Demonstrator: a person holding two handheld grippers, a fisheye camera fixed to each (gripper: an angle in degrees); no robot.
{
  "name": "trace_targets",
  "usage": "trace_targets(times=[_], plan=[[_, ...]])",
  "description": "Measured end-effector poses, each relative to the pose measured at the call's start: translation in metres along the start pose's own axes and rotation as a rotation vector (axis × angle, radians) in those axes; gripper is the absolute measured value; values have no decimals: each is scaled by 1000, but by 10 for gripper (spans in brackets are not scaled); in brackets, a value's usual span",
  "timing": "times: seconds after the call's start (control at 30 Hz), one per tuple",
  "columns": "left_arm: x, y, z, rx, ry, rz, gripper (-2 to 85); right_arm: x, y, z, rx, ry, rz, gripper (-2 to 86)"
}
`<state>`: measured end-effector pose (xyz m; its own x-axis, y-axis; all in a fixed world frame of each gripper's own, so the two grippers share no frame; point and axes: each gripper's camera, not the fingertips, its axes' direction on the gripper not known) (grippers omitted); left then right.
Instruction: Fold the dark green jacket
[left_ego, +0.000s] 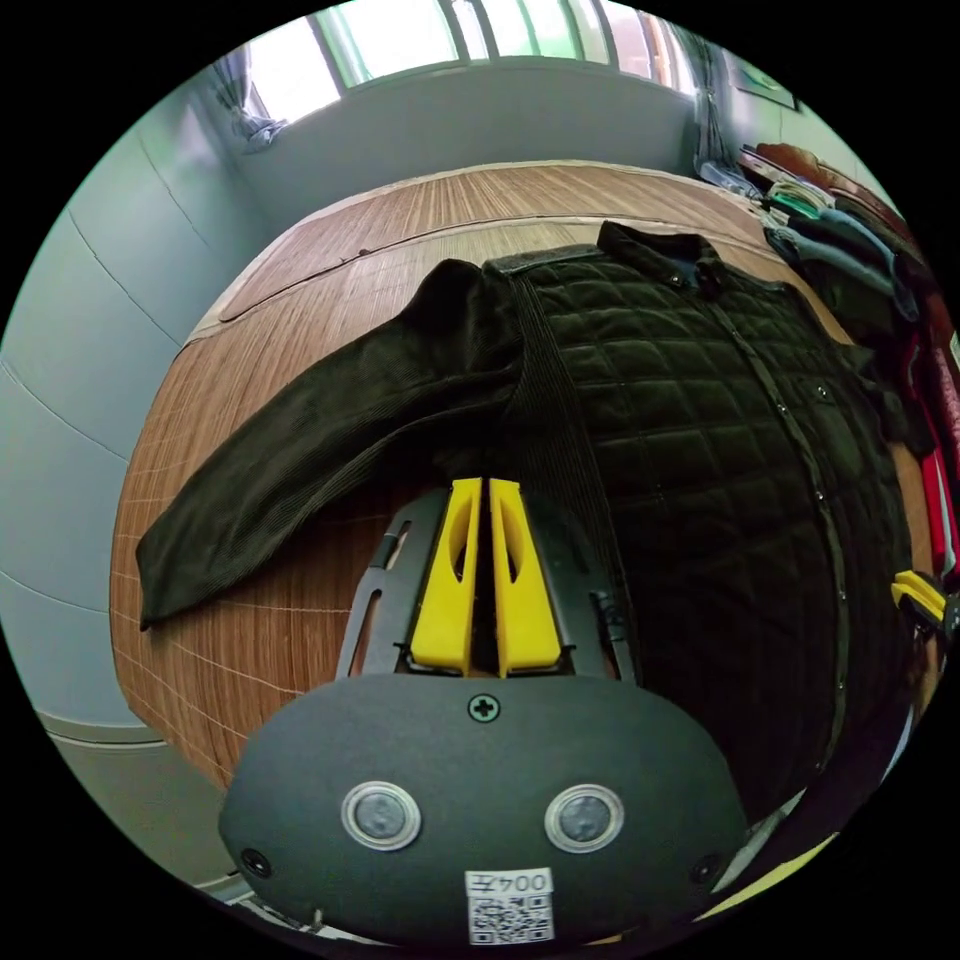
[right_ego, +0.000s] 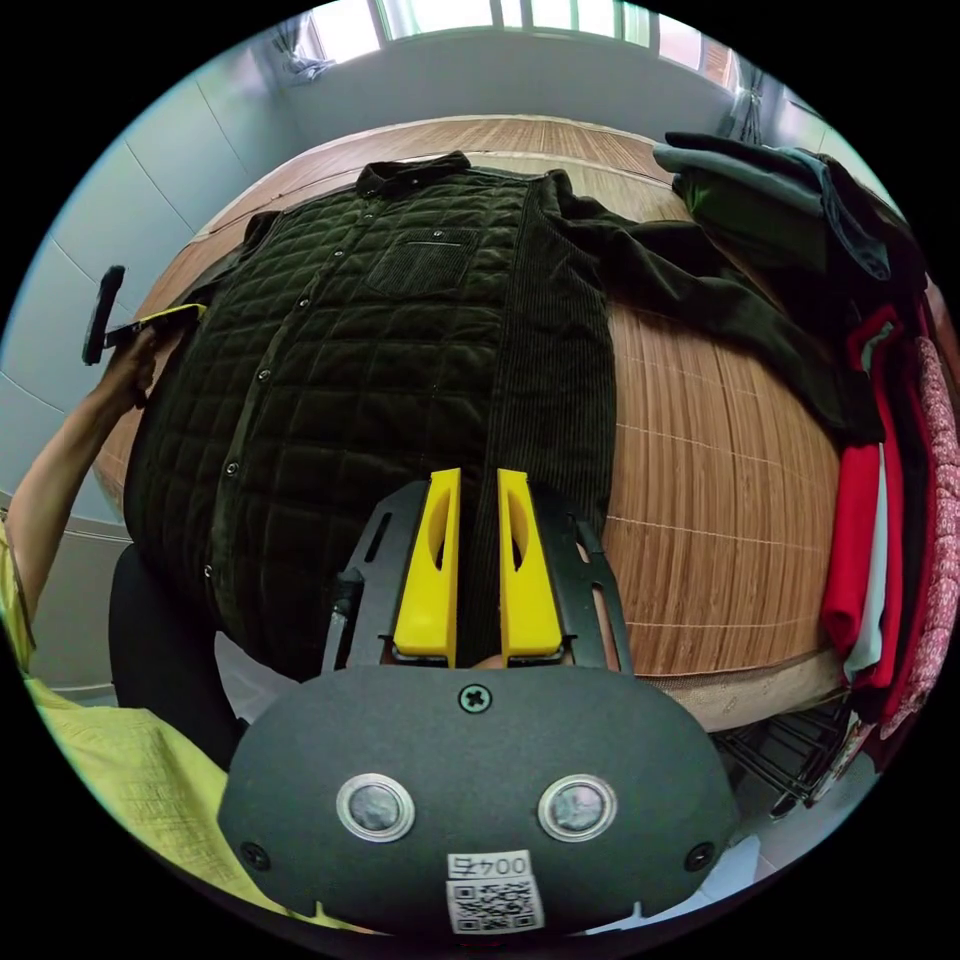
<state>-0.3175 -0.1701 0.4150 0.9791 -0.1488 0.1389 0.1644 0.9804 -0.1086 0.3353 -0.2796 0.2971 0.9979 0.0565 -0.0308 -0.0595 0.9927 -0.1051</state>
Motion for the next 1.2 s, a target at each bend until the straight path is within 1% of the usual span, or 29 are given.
trace_targets(times=[0.1,0.13,0.23,0.33,0.43,0.47,0.53,0.57,0.67,0.7,0.8,0.9,1.0,1.2], plan=[[2,14,-19,64,21,-5,17,3,-2,0,7,-6,3,70],[5,16,-19,60,19,6,18,4,-3,0,8,-7,4,70],[14,24,4,-26,-32,55,20,7,-5,0,11,-7,3,70],[12,31,12,20,-11,39,24,10,-10,0,6,-2,-3,70],[10,25,10,-10,2,37,26,18,-14,-2,4,-31,8,69],[9,21,3,-31,13,23,27,22,-17,-5,-5,-49,7,69],[11,19,-19,14,65,4,27,31,-23,-10,-24,-65,13,71],[18,20,-35,61,108,8,27,39,-28,-15,-8,-67,23,76],[67,24,-54,90,211,86,27,66,-50,-27,49,-78,68,77],[93,26,-52,82,216,140,28,77,-65,-28,52,-83,93,77],[144,30,-35,30,227,213,29,106,-103,-30,76,-144,162,79],[165,34,-13,-42,234,208,30,134,-136,-26,100,-230,248,79],[168,43,-12,20,225,181,33,151,-163,-12,78,-259,293,80],[173,44,-10,28,222,182,35,163,-191,14,48,-290,335,87]])
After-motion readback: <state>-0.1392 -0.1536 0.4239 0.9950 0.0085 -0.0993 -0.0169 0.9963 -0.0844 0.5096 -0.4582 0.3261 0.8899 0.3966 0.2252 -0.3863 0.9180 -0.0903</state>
